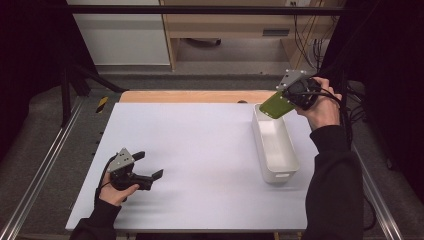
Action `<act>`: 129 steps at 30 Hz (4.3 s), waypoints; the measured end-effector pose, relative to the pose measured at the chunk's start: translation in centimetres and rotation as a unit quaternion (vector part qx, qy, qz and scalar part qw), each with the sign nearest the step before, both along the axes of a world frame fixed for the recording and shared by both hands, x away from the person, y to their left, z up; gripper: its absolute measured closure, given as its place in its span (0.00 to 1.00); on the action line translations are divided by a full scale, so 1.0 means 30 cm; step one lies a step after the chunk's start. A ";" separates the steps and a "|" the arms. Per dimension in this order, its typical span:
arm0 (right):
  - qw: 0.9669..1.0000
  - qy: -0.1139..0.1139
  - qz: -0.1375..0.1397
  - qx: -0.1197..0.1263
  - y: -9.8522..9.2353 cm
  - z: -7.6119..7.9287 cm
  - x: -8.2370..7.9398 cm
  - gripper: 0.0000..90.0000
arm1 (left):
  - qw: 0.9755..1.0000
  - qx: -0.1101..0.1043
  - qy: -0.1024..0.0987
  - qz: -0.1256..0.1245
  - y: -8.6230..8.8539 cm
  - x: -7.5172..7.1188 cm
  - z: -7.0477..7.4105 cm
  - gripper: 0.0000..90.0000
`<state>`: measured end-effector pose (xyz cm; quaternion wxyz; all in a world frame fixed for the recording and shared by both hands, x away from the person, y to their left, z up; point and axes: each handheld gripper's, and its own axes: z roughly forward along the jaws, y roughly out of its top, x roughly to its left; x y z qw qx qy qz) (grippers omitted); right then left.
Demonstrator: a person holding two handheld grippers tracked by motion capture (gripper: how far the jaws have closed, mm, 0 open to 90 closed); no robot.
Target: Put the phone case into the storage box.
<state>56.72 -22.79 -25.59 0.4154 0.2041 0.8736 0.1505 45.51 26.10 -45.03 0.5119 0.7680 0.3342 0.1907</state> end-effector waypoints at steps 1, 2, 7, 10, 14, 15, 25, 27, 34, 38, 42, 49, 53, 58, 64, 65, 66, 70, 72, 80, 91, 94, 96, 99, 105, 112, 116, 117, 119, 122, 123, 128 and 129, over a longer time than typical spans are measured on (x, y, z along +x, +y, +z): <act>1.000 0.002 0.001 -0.005 0.002 -0.002 0.005 0.88 | 1.000 0.000 0.000 -0.001 0.000 0.000 0.000 0.01; 1.000 0.004 0.001 -0.005 0.005 -0.004 0.010 0.88 | 1.000 0.000 0.000 -0.001 0.000 0.001 0.000 0.01; 1.000 0.015 0.015 -0.021 0.010 -0.014 0.043 0.88 | 1.000 0.000 0.002 -0.001 0.003 0.004 -0.003 0.01; 0.999 0.019 0.022 -0.035 0.019 -0.017 0.064 0.88 | 1.000 -0.001 0.004 -0.001 0.005 0.007 -0.006 0.01; 0.998 0.025 0.034 -0.048 0.031 -0.021 0.086 0.88 | 1.000 -0.001 0.005 0.000 0.008 0.008 -0.008 0.01; 0.998 0.025 0.037 -0.050 0.034 -0.024 0.092 0.88 | 1.000 -0.001 0.006 0.000 0.009 0.008 -0.008 0.01; 0.993 0.048 0.062 -0.087 0.051 -0.051 0.135 0.88 | 1.000 -0.001 0.007 -0.001 0.011 0.012 -0.012 0.01; 0.992 0.049 0.066 -0.091 0.054 -0.057 0.141 0.88 | 1.000 -0.001 0.007 -0.001 0.012 0.013 -0.012 0.01; 0.989 0.060 0.080 -0.109 0.066 -0.076 0.166 0.88 | 1.000 -0.001 0.008 0.000 0.013 0.014 -0.014 0.01; 0.987 0.066 0.087 -0.115 0.073 -0.081 0.176 0.88 | 1.000 0.000 0.008 0.000 0.012 0.014 -0.015 0.01; 0.986 0.071 0.091 -0.122 0.077 -0.086 0.185 0.88 | 1.000 0.002 0.009 0.000 0.012 0.015 -0.016 0.01; 0.982 0.079 0.103 -0.138 0.083 -0.101 0.206 0.88 | 1.000 0.001 0.009 0.001 0.015 0.015 -0.016 0.01; 0.980 0.079 0.113 -0.146 0.084 -0.110 0.223 0.88 | 1.000 0.002 0.009 0.001 0.015 0.015 -0.017 0.01; 0.976 0.074 0.130 -0.156 0.088 -0.126 0.235 0.88 | 1.000 0.004 0.010 0.001 0.015 0.017 -0.020 0.01; 0.971 0.077 0.150 -0.169 0.101 -0.142 0.250 0.88 | 1.000 0.005 0.012 0.002 0.016 0.019 -0.022 0.01; 0.970 0.079 0.152 -0.171 0.104 -0.146 0.253 0.88 | 1.000 0.005 0.012 0.002 0.016 0.019 -0.022 0.01; 0.969 0.080 0.155 -0.175 0.106 -0.150 0.256 0.88 | 1.000 0.006 0.013 0.002 0.017 0.019 -0.023 0.01; 0.964 0.088 0.165 -0.190 0.114 -0.170 0.270 0.88 | 1.000 0.007 0.014 0.003 0.016 0.020 -0.026 0.01; 0.962 0.090 0.166 -0.196 0.118 -0.176 0.275 0.88 | 1.000 0.007 0.014 0.003 0.016 0.020 -0.027 0.01; 0.958 0.098 0.174 -0.206 0.128 -0.202 0.298 0.88 | 1.000 0.007 0.015 0.005 0.018 0.022 -0.028 0.01; 0.954 0.107 0.175 -0.217 0.141 -0.233 0.319 0.88 | 1.000 0.006 0.012 0.005 0.020 0.021 -0.026 0.01; 0.955 0.108 0.176 -0.215 0.144 -0.239 0.324 0.88 | 1.000 0.007 0.012 0.005 0.020 0.021 -0.027 0.01; 0.955 0.107 0.173 -0.215 0.147 -0.240 0.325 0.88 | 1.000 0.007 0.013 0.005 0.021 0.021 -0.026 0.01; 0.956 0.106 0.170 -0.215 0.145 -0.241 0.328 0.87 | 1.000 0.006 0.013 0.004 0.020 0.021 -0.026 0.01; 0.958 0.103 0.162 -0.214 0.148 -0.242 0.332 0.85 | 1.000 0.007 0.014 0.004 0.020 0.021 -0.027 0.01; 0.962 0.096 0.151 -0.208 0.145 -0.233 0.330 0.72 | 1.000 0.007 0.013 0.004 0.019 0.021 -0.027 0.01; 0.967 0.092 0.141 -0.192 0.144 -0.214 0.318 0.67 | 1.000 0.006 0.013 0.004 0.021 0.021 -0.026 0.01; 0.968 0.089 0.142 -0.184 0.144 -0.210 0.315 0.66 | 1.000 0.006 0.013 0.005 0.021 0.021 -0.026 0.01; 0.971 0.085 0.139 -0.174 0.145 -0.202 0.306 0.64 | 1.000 0.007 0.012 0.003 0.019 0.020 -0.025 0.01; 0.975 0.082 0.131 -0.158 0.149 -0.187 0.288 0.61 | 1.000 0.007 0.011 0.002 0.019 0.018 -0.023 0.01; 0.976 0.079 0.130 -0.154 0.150 -0.182 0.283 0.60 | 1.000 0.006 0.010 0.002 0.019 0.017 -0.022 0.01; 0.984 0.070 0.126 -0.104 0.165 -0.150 0.238 0.57 | 1.000 0.001 0.008 -0.002 0.019 0.014 -0.016 0.01; 0.985 0.065 0.130 -0.096 0.170 -0.144 0.227 0.57 | 1.000 0.002 0.007 -0.002 0.018 0.013 -0.015 0.01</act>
